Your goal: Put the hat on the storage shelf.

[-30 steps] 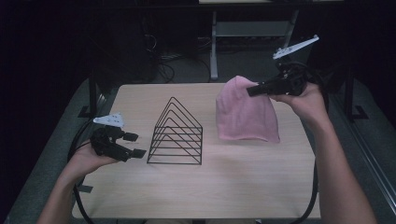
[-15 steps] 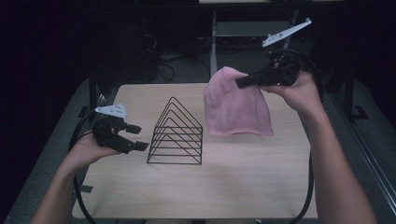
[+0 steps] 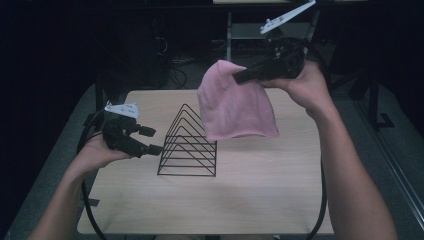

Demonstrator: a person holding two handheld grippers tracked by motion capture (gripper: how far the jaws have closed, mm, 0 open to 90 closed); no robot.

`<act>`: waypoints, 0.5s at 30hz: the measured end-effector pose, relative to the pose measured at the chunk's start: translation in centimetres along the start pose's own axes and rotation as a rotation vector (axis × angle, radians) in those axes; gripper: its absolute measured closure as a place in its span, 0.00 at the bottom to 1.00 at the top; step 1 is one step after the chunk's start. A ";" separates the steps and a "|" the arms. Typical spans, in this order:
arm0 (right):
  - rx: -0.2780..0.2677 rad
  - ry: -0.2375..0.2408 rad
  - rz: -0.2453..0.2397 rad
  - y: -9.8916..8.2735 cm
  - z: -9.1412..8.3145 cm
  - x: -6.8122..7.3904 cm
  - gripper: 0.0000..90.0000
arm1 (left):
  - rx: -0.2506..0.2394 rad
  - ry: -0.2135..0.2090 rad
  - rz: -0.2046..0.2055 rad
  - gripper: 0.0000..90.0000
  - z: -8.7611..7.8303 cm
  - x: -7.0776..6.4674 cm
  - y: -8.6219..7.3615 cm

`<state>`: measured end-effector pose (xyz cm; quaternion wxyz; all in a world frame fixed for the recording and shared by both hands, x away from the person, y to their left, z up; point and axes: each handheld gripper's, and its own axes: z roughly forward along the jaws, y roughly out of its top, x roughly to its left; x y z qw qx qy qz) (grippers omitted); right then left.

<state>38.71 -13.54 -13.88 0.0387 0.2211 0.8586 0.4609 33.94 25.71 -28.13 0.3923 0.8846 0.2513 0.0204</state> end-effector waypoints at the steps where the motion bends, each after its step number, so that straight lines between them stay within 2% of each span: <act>1: 0.001 0.002 -0.008 0.3 0.1 0.2 0.89 | -0.001 -0.002 0.004 0.25 0.0 0.0 0.1; 9: -0.011 0.040 -0.051 2.8 1.0 1.5 0.89 | -0.003 0.000 0.029 0.25 -0.5 0.2 1.0; 15: -0.012 0.059 -0.067 4.1 2.0 2.1 0.89 | -0.019 -0.017 0.015 0.27 -0.9 0.4 1.5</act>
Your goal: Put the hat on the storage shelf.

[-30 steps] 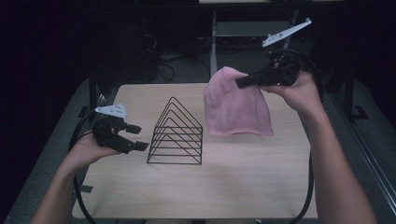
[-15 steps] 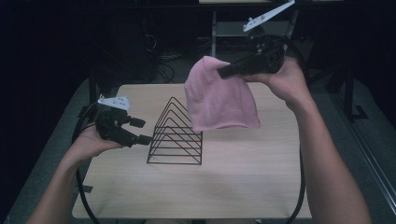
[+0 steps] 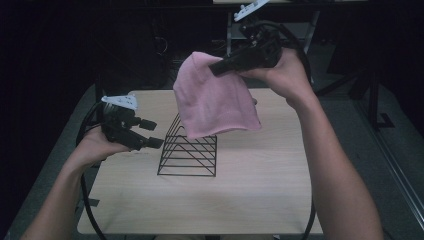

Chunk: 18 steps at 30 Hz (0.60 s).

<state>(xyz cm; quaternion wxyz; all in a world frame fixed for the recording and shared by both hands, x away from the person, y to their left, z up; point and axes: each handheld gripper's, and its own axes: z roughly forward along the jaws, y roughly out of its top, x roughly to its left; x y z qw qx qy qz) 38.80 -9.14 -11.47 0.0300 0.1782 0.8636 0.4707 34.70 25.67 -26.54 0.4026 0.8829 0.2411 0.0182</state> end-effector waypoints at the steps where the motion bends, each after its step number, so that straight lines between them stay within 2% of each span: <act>1: 0.001 0.005 -0.005 0.2 0.3 0.1 0.89 | -0.010 -0.007 -0.009 0.27 -0.2 0.0 0.2; 2: 0.001 0.008 -0.011 0.4 0.4 0.1 0.89 | -0.020 -0.009 -0.022 0.27 -0.2 0.0 0.3; 3: 0.000 0.010 -0.011 0.5 0.6 0.2 0.89 | -0.021 -0.007 -0.012 0.29 -0.3 0.0 0.4; 9: -0.016 0.032 -0.029 1.5 1.7 0.5 0.89 | -0.042 -0.017 -0.016 0.37 -0.3 0.1 0.9; 10: -0.016 0.032 -0.029 1.5 1.7 0.5 0.89 | -0.042 -0.017 -0.016 0.37 -0.3 0.1 0.9; 11: -0.015 0.038 -0.050 1.8 2.1 0.5 0.89 | -0.039 -0.024 -0.004 0.37 -0.2 0.0 1.0; 18: -0.012 0.068 -0.065 2.8 3.7 0.9 0.89 | -0.029 -0.032 0.006 0.43 0.0 0.4 1.2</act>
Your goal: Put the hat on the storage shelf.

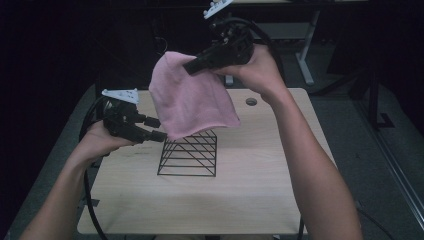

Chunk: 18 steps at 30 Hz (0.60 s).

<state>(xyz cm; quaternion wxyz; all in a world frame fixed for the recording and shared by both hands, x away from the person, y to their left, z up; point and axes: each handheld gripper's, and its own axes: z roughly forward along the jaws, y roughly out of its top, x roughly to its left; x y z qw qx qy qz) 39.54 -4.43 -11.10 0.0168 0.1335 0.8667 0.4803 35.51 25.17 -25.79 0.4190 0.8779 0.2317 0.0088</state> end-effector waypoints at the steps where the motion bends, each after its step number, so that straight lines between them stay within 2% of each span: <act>1: 0.000 0.000 0.000 0.0 0.0 0.0 0.89 | 0.001 -0.004 -0.003 0.43 0.0 0.1 0.0; 3: 0.002 0.014 -0.015 0.3 0.8 0.0 0.89 | -0.014 -0.013 -0.012 0.51 -0.3 0.3 -0.1; 4: -0.001 0.017 -0.007 0.4 1.0 0.1 0.89 | -0.018 -0.017 -0.016 0.55 -0.4 0.4 -0.1; 8: -0.008 0.026 -0.016 0.8 1.6 0.1 0.89 | -0.026 -0.011 -0.036 0.70 -0.8 0.7 -0.3; 9: -0.009 0.029 -0.022 0.8 1.7 0.1 0.89 | -0.040 -0.022 -0.042 0.74 -1.0 0.8 -0.4; 11: -0.015 0.030 -0.022 1.0 1.9 0.2 0.89 | -0.064 -0.033 -0.042 0.82 -1.4 1.0 -0.5; 13: -0.021 0.033 -0.018 1.1 2.1 0.2 0.89 | -0.068 -0.032 -0.040 0.89 -1.8 1.2 -0.5; 18: -0.037 0.035 -0.007 0.9 2.4 -0.1 0.89 | -0.071 -0.011 -0.049 0.93 -2.7 1.5 -1.0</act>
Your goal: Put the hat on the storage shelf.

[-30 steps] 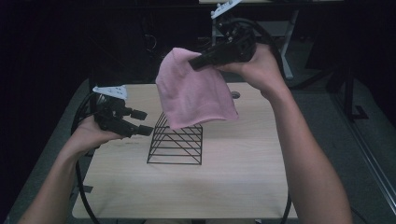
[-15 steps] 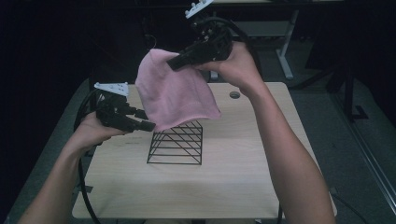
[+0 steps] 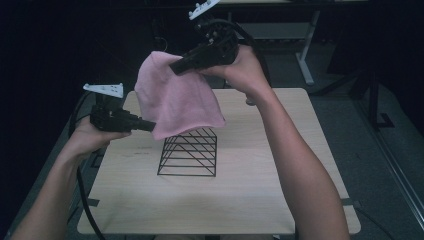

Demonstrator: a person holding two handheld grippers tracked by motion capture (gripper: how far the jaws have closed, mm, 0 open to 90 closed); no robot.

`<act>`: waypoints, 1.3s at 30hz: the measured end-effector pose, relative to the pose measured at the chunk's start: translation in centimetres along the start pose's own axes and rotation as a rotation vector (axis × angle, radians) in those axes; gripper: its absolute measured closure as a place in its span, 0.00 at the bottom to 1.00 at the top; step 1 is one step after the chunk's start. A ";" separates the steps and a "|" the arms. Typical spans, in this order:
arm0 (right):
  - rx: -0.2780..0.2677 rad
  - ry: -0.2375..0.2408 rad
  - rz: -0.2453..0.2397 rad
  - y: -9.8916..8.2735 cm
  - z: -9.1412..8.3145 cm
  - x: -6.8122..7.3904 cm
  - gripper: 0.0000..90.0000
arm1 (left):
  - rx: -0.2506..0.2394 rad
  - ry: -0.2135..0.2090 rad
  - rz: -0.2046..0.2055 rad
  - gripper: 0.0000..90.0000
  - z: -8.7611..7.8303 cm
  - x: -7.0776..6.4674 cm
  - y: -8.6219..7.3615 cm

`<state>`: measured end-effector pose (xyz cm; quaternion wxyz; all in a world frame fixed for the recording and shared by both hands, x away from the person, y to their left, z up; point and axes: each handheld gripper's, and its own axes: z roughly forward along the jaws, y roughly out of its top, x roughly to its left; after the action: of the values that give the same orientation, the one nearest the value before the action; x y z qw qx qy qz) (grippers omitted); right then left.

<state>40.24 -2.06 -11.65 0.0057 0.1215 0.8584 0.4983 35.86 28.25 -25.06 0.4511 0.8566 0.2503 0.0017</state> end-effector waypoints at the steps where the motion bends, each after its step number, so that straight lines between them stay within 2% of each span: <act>1: -0.003 0.000 0.005 -0.1 0.1 -0.2 0.89 | 0.001 0.002 0.000 0.93 -0.1 0.1 -0.2; 8: 0.009 -0.005 0.026 -1.2 1.0 -1.0 0.88 | 0.030 0.017 -0.011 0.93 -0.2 0.3 -0.8; 12: 0.010 0.000 0.062 -2.5 1.5 -1.7 0.88 | 0.071 0.020 -0.013 0.93 0.7 0.4 -1.2; 23: 0.031 -0.009 0.118 -5.5 1.6 -3.2 0.88 | 0.123 0.058 -0.017 0.93 2.7 1.1 -1.3; 29: 0.027 -0.012 0.126 -6.9 1.4 -3.5 0.88 | 0.135 0.066 -0.035 0.93 3.7 1.6 -1.4; 39: 0.015 -0.002 0.139 -8.8 1.5 -3.6 0.88 | 0.166 0.086 -0.018 0.93 4.2 1.3 -1.8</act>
<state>42.16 -5.75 -20.32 -0.0292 0.1814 0.8516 0.4909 37.20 26.37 -29.21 0.3675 0.8879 0.2765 0.0139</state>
